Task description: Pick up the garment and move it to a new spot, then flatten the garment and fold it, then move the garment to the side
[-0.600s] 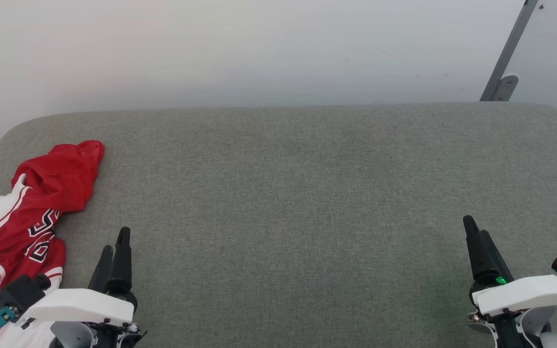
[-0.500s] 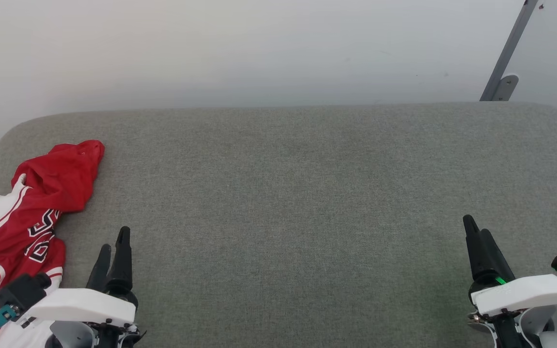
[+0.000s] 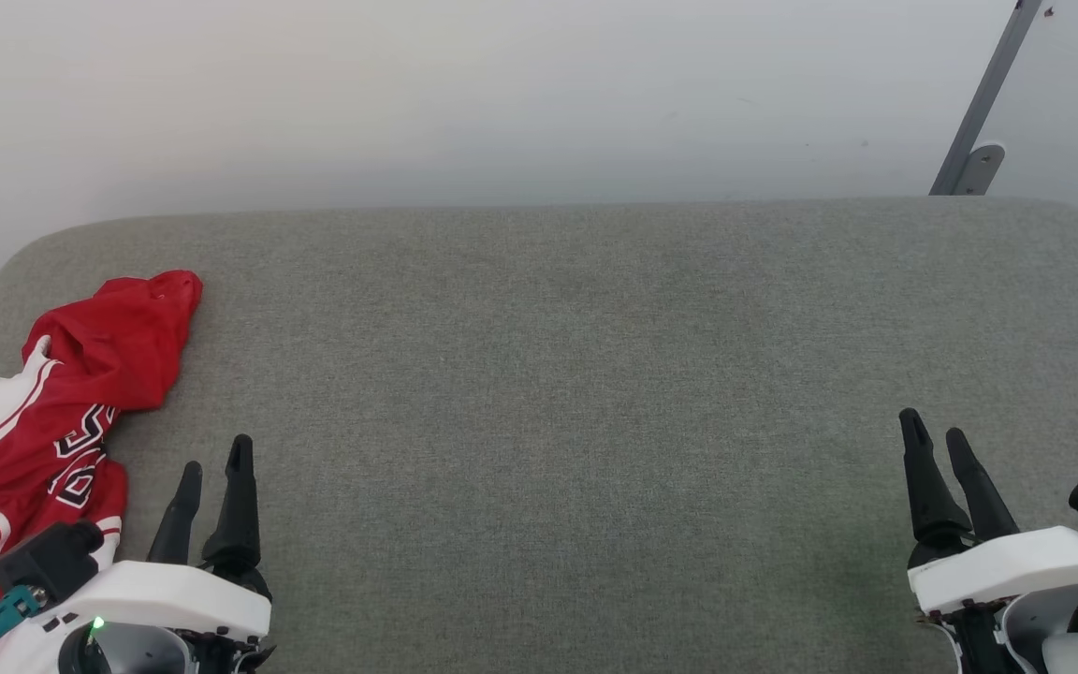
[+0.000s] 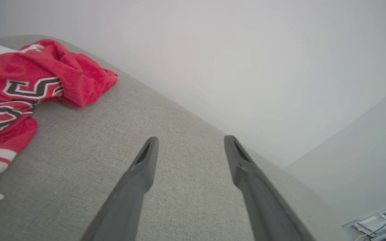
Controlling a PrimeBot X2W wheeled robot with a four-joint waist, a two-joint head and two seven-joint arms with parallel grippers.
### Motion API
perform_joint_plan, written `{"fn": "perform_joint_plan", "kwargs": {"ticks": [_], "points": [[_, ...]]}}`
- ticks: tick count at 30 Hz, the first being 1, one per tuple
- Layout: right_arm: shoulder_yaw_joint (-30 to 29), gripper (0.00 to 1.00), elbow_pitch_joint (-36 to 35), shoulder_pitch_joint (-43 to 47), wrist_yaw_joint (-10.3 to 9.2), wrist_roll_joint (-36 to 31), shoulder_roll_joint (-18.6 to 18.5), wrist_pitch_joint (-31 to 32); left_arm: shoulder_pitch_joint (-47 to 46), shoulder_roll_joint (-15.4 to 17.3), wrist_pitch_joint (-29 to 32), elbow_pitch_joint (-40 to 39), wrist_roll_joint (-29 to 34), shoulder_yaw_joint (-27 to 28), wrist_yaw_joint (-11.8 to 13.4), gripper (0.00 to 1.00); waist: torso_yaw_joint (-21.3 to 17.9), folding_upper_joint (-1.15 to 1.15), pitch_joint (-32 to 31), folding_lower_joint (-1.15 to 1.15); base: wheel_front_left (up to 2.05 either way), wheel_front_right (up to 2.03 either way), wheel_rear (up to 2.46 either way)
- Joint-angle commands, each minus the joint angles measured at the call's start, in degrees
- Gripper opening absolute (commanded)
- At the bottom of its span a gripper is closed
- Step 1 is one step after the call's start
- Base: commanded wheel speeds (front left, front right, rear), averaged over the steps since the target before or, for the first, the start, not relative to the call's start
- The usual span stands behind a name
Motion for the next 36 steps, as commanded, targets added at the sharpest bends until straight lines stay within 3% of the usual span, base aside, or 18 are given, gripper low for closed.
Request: {"fn": "perform_joint_plan", "kwargs": {"ticks": [1, 36], "points": [[0.3, 1.00, -0.8, -1.3, 0.03, -1.4, -0.5, -0.7, -0.4, 0.5, -0.4, -0.9, 1.6, 0.1, -0.4, 1.00, 0.0, 0.00, 0.0, 0.00, 0.00, 0.00, 0.00], [1.1, 1.00, -2.7, -1.2, 0.03, -20.8, -2.0, -6.3, 1.2, 0.2, -5.7, -3.6, 22.8, -0.1, -3.1, 1.00, 0.0, 0.00, 0.3, 0.00, 0.00, 0.00, 0.00]]}}
